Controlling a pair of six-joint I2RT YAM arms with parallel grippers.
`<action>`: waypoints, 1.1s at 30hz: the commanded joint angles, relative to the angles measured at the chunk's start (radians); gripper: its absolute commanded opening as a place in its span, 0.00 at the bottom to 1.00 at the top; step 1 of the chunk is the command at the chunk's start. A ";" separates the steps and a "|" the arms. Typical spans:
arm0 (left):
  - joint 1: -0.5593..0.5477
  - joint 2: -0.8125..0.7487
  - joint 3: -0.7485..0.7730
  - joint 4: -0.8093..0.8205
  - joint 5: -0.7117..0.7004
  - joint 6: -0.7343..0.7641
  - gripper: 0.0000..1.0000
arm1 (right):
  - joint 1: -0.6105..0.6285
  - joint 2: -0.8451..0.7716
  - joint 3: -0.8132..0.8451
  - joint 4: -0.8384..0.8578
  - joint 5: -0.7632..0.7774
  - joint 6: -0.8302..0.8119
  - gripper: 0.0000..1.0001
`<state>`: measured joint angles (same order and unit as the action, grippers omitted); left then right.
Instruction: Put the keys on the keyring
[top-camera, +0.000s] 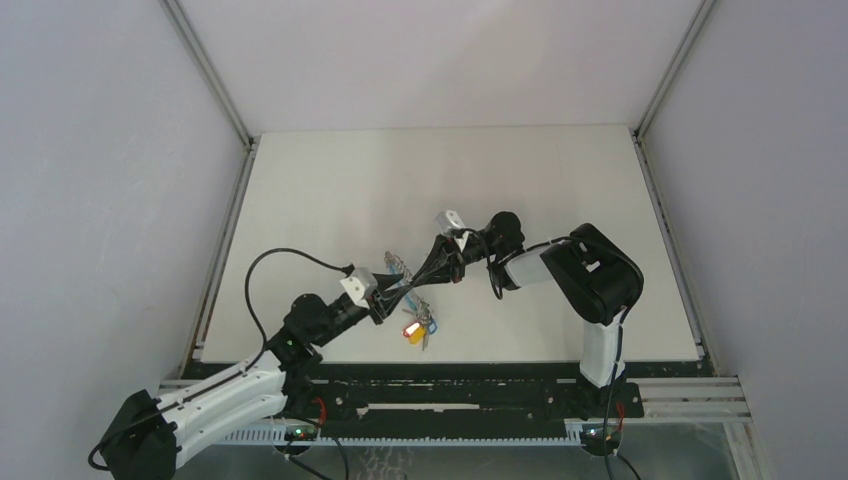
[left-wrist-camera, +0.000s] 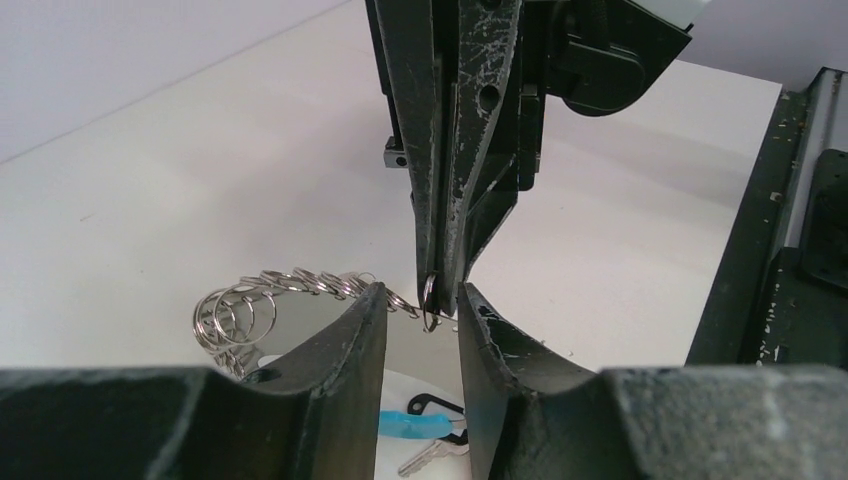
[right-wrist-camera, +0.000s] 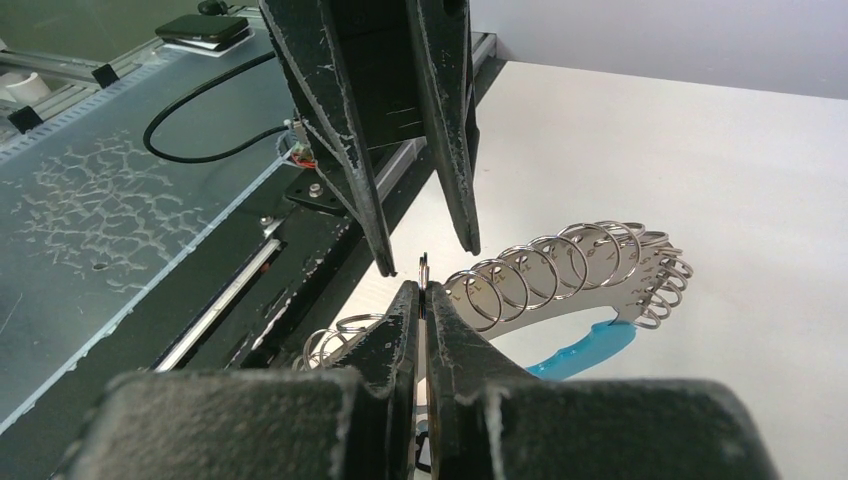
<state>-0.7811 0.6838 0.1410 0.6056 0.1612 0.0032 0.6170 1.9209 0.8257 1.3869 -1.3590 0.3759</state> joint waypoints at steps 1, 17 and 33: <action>0.012 -0.029 -0.038 0.032 0.021 0.022 0.38 | -0.006 -0.040 -0.001 0.044 0.023 0.026 0.00; 0.099 0.115 -0.033 0.156 0.208 -0.002 0.42 | -0.021 -0.069 -0.015 0.046 0.007 0.028 0.00; 0.126 0.133 -0.023 0.222 0.273 -0.031 0.27 | -0.015 -0.071 -0.016 0.046 -0.008 0.035 0.00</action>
<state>-0.6647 0.8192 0.1036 0.7589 0.4000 -0.0116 0.6018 1.8965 0.8101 1.3872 -1.3705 0.3897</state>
